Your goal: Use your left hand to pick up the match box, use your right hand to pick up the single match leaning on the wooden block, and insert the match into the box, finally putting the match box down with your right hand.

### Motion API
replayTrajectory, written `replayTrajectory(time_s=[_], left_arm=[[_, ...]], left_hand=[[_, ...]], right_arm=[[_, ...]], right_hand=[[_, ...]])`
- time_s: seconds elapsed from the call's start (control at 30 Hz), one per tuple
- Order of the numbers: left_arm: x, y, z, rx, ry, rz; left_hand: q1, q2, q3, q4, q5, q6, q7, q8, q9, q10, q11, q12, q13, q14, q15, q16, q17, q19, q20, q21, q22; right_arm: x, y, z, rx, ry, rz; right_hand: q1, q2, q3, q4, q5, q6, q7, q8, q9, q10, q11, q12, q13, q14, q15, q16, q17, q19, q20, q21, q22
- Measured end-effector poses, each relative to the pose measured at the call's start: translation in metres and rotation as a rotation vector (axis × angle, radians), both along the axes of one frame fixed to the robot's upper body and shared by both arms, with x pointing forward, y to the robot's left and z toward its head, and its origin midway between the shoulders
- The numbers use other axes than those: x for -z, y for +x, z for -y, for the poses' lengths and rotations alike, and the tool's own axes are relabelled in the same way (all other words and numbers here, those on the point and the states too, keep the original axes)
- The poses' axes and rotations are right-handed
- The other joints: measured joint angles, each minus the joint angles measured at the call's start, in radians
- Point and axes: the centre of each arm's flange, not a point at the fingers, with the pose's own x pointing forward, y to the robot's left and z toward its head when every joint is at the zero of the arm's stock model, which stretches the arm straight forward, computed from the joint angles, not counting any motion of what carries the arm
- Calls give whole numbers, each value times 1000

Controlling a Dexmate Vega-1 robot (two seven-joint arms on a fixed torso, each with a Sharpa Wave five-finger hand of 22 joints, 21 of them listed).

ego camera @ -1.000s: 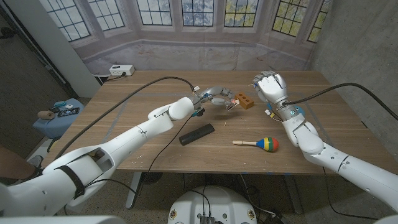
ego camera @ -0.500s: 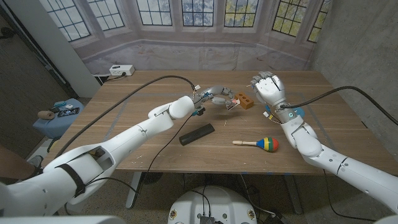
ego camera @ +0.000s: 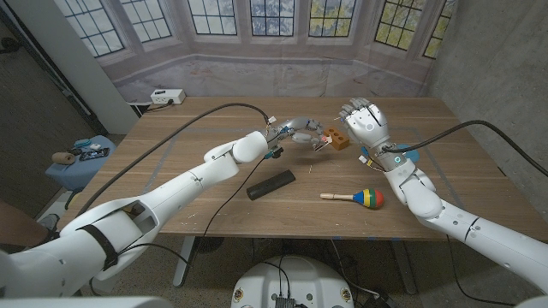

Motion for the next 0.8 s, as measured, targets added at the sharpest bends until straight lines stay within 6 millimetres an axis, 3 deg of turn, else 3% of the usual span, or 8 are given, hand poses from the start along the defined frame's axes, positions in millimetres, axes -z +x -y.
replayTrajectory(time_s=[0.8], left_arm=[[-3,-7,-2,16,-4,7]], left_hand=[[0,0,3,-3,0,2,-2,7,1,0,0,0,0,0,0,0,0,-4,4,0,0]], right_arm=[[0,2,-6,0,-95,-20]], right_hand=[[0,0,-3,-3,0,0,0,-3,0,0,0,-4,0,0,0,-8,0,0,0,0,0]])
